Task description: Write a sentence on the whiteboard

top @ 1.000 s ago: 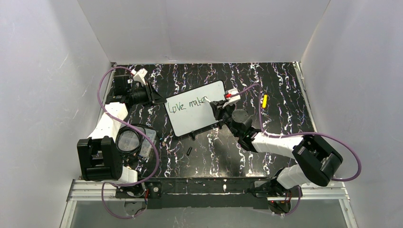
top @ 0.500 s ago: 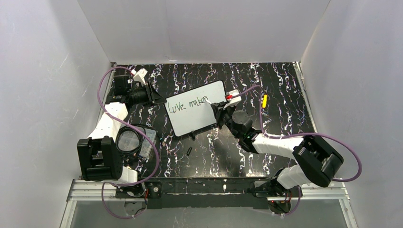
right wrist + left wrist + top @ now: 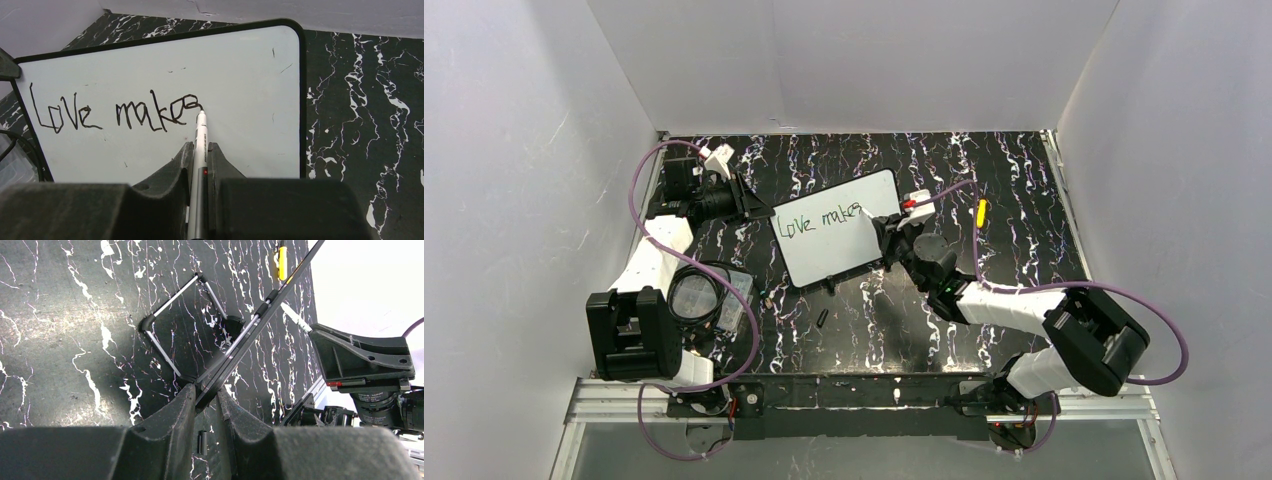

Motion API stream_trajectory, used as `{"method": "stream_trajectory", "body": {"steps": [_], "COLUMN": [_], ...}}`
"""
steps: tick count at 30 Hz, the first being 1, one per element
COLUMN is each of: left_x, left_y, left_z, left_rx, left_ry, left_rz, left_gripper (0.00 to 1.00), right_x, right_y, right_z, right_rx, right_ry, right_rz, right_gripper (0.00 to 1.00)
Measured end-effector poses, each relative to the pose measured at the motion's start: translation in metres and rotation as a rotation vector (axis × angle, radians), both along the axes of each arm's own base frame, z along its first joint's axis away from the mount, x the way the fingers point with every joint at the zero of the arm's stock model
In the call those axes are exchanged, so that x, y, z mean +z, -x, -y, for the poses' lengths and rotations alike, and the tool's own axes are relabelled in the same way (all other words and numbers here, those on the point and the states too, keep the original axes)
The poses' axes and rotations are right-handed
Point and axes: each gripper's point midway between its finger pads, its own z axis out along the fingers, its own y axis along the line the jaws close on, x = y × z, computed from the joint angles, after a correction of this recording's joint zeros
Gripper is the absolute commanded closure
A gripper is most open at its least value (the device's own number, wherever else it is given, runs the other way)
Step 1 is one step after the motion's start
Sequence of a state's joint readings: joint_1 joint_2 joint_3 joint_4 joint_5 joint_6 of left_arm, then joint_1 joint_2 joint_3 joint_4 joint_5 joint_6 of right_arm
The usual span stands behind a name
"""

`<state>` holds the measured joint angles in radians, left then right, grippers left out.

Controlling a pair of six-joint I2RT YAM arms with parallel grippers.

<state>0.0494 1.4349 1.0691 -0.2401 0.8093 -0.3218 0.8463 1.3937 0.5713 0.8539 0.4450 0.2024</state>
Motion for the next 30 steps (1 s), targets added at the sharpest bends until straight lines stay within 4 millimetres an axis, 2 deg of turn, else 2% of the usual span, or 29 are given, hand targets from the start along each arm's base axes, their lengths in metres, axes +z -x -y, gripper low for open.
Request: {"method": "stream_trajectory", "body": {"steps": [7,30], "left_x": [0.0,0.0], "left_y": [0.0,0.0], "left_z": [0.0,0.0], "left_rx": [0.001,0.001], "left_ry": [0.0,0.0], "left_rz": [0.0,-0.001], "left_gripper": [0.8,0.8], "right_x": [-0.008,-0.015], "right_y": [0.004,0.017], "right_z": [0.0,-0.016], "right_rx": [0.016,0.087], "right_ry": [0.013,0.007], "right_rz": [-0.019,-0.048], "right_gripper": [0.99,0.99]}}
